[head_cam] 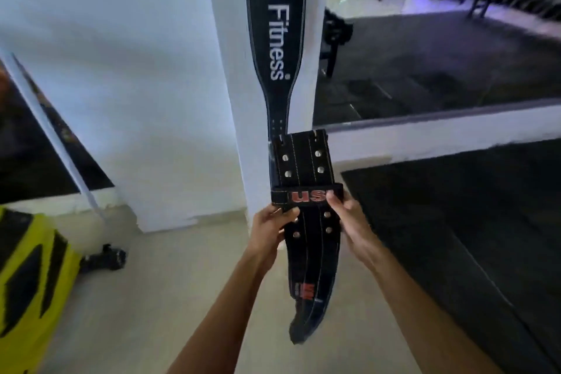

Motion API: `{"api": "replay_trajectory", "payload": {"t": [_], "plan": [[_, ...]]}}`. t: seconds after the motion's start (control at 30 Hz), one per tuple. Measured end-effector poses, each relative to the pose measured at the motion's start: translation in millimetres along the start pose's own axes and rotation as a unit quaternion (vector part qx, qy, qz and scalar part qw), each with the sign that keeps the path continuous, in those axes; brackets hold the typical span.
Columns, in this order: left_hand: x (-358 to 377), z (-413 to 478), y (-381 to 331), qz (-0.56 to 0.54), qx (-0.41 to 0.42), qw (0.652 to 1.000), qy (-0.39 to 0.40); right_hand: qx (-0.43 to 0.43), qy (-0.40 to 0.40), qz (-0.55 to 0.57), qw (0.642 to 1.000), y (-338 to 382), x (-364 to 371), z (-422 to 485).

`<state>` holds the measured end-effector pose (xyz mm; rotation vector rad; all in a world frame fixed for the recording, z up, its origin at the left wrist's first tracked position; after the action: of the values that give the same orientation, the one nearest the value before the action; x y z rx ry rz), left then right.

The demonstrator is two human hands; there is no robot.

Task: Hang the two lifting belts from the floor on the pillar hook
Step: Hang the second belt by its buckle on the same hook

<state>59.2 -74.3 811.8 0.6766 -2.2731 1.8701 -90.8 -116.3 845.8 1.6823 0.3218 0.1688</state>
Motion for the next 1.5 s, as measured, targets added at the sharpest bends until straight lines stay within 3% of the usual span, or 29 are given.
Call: {"api": "replay_trajectory", "payload": {"t": [0.2,0.37,0.57,0.63,0.73,0.8,0.9,1.0,1.13,1.27,1.43,1.5], "plan": [[39,12,-118,0.080,0.165,0.981,0.070,-0.100,-0.107,0.105,0.984,98,-3,13],[30,2,-128,0.196,0.176,0.962,0.067,-0.114,-0.093,0.219,0.965,153,-1,19],[60,-11,-202,0.094,0.291,0.952,0.028,-0.143,-0.060,0.233,0.960,187,5,15],[56,-15,-184,0.130,0.276,0.952,0.021,-0.154,-0.060,0.239,0.957,198,-3,13],[48,-22,-139,0.233,0.184,0.954,0.043,-0.168,-0.065,0.216,0.960,207,-20,11],[65,-27,-146,0.254,0.179,0.948,0.065,-0.170,-0.056,0.200,0.963,206,-30,10],[109,-45,-186,0.129,0.241,0.957,0.095,-0.177,-0.019,0.212,0.961,207,-40,4],[138,-53,-205,0.059,0.286,0.955,0.049,-0.186,0.012,0.200,0.962,207,-50,-2],[152,-57,-199,-0.045,0.278,0.959,-0.016,-0.230,0.038,0.116,0.965,217,-62,-8],[165,-68,-214,-0.085,0.312,0.946,-0.023,-0.303,0.079,0.031,0.949,219,-72,-19],[164,-74,-235,-0.081,0.336,0.938,-0.019,-0.198,0.119,-0.012,0.973,122,-75,-23],[162,-74,-232,-0.080,0.328,0.941,-0.016,-0.191,0.110,-0.008,0.975,118,-76,-24]]}}
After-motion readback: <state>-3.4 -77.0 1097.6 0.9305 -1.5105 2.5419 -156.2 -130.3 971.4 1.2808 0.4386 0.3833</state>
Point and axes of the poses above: each hand's wrist, its own z-axis towards the middle knuckle, its own x-axis out of the palm, y = z × x, the point moved 3 cm from there along z, towards the middle knuckle, and after that the axes turned 8 degrees about -z, right-handed, at the moved point
